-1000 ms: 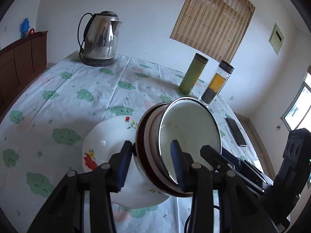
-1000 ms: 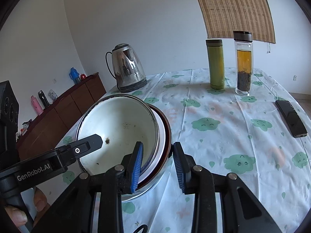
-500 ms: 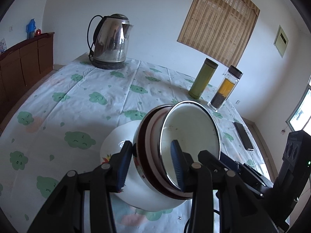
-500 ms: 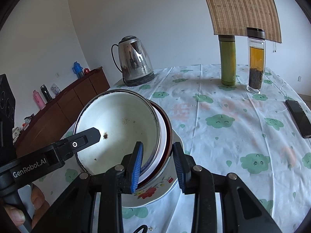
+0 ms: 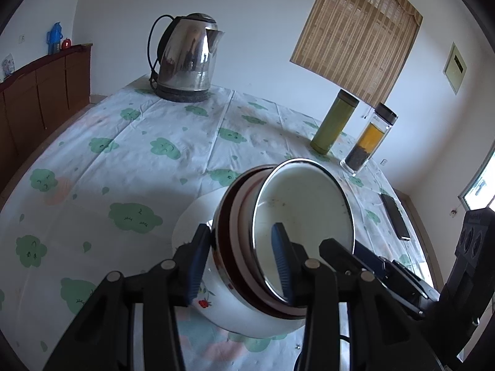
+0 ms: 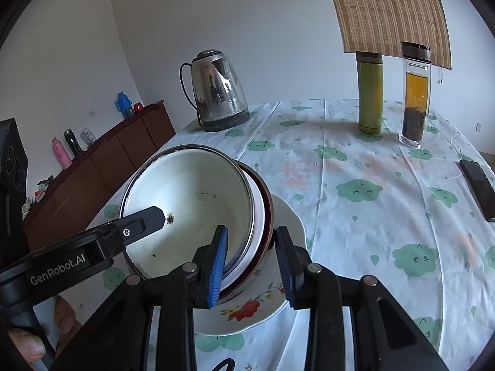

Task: Organize plates and bowls
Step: 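Lower the nested bowl stack onto the red-flower plate stack with both grippers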

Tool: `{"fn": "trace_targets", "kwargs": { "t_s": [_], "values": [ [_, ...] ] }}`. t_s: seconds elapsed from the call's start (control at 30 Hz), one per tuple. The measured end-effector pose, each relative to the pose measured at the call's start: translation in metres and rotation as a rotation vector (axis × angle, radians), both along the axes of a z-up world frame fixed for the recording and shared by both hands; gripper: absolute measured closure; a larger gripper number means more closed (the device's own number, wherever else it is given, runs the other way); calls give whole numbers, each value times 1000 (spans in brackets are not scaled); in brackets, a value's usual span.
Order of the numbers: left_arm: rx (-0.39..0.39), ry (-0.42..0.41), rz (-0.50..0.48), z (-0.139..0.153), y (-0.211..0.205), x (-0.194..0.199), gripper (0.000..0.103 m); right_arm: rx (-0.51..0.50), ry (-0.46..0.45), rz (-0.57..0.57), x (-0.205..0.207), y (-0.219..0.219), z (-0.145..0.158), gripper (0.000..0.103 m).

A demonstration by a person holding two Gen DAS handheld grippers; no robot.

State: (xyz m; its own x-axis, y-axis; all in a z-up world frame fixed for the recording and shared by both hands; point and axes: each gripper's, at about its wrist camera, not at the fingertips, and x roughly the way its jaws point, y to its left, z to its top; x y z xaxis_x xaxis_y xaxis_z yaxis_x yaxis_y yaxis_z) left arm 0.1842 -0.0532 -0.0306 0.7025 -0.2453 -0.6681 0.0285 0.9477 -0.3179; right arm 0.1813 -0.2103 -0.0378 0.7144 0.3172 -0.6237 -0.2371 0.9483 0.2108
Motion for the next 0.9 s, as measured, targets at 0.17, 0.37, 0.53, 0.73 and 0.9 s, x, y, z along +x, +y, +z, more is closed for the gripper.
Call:
{"fn": "trace_targets", "kwargs": {
  "t_s": [0.17, 0.37, 0.53, 0.73, 0.9],
  "values": [
    [2, 11, 4, -4, 2, 3, 65, -4, 6, 2, 1, 2, -2, 69],
    [4, 23, 9, -7, 3, 5, 65, -5, 0, 2, 2, 4, 0, 69],
    [5, 29, 11, -9, 3, 6, 65, -4, -1, 3, 2, 4, 0, 69],
    [4, 30, 11, -10, 4, 6, 65, -3, 5, 3, 3, 5, -1, 69],
    [3, 32, 11, -10, 4, 6, 65, -4, 6, 2, 3, 5, -2, 69]
  ]
}}
